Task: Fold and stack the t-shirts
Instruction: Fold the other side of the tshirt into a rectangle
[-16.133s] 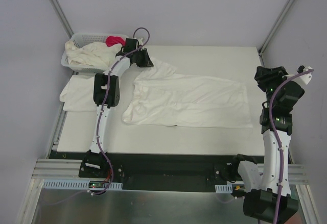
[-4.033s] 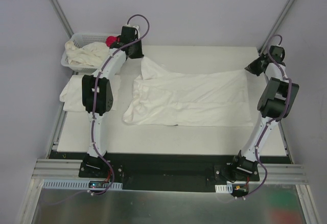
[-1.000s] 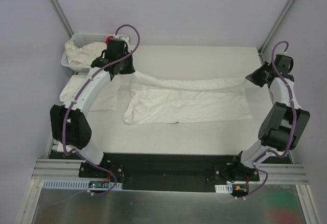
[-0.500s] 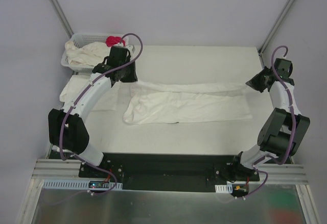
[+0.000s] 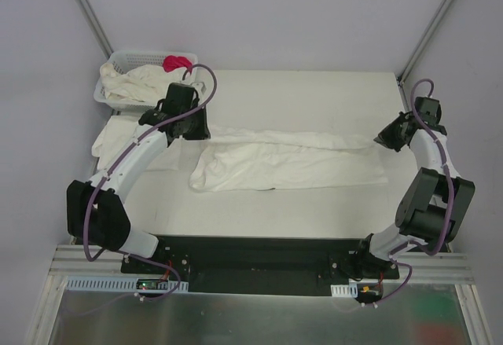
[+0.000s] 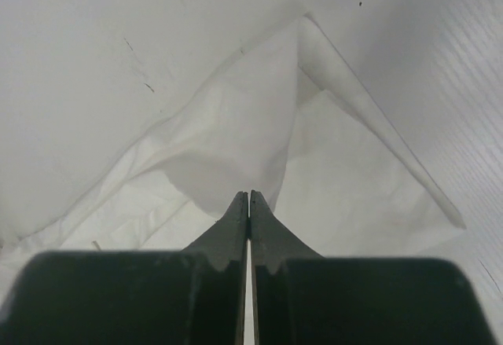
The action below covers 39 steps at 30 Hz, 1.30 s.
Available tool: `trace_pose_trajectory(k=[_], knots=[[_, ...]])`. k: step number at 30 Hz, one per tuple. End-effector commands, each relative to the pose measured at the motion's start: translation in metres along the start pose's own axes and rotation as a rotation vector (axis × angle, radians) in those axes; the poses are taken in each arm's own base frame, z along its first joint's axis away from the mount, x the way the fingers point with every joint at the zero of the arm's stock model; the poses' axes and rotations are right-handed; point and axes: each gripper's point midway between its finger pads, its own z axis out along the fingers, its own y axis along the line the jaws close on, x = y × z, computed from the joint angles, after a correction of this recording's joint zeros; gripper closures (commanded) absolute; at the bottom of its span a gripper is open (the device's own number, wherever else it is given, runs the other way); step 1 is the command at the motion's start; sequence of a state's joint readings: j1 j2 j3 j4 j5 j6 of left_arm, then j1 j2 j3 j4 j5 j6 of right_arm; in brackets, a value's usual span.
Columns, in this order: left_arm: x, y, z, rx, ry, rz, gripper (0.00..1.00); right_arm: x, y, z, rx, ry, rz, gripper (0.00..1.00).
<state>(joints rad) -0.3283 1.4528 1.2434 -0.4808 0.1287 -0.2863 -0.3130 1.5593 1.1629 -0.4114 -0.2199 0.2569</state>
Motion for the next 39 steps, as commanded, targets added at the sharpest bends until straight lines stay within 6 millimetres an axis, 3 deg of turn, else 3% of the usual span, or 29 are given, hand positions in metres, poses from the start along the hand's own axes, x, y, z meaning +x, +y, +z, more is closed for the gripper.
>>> trace_pose_trajectory(k=[1,15,19,26,30,33,39], knots=[[0.013,-0.005,-0.012,0.019,0.009,-0.011,1.0,0.007,-0.002,-0.015,0.034,-0.019,-0.017,0.99],[0.049,0.001,-0.004,0.006,0.089,-0.026,1.0,0.036,-0.039,-0.033,0.205,0.015,-0.013,0.99],[0.06,0.005,0.0,-0.004,0.115,-0.029,1.0,0.043,-0.05,-0.029,0.244,0.034,-0.021,0.99],[0.078,0.01,-0.003,-0.02,0.127,-0.039,1.0,0.054,-0.055,-0.023,0.259,0.059,-0.013,0.88],[0.099,0.016,-0.002,-0.029,0.157,-0.056,1.0,0.053,-0.063,-0.024,0.304,0.034,-0.009,0.82],[0.108,0.02,-0.002,-0.039,0.161,-0.054,1.0,0.044,-0.06,-0.026,0.296,-0.01,0.002,0.8],[0.107,0.021,-0.007,-0.041,0.144,-0.039,1.0,0.028,-0.028,-0.024,0.193,-0.049,0.002,0.78]])
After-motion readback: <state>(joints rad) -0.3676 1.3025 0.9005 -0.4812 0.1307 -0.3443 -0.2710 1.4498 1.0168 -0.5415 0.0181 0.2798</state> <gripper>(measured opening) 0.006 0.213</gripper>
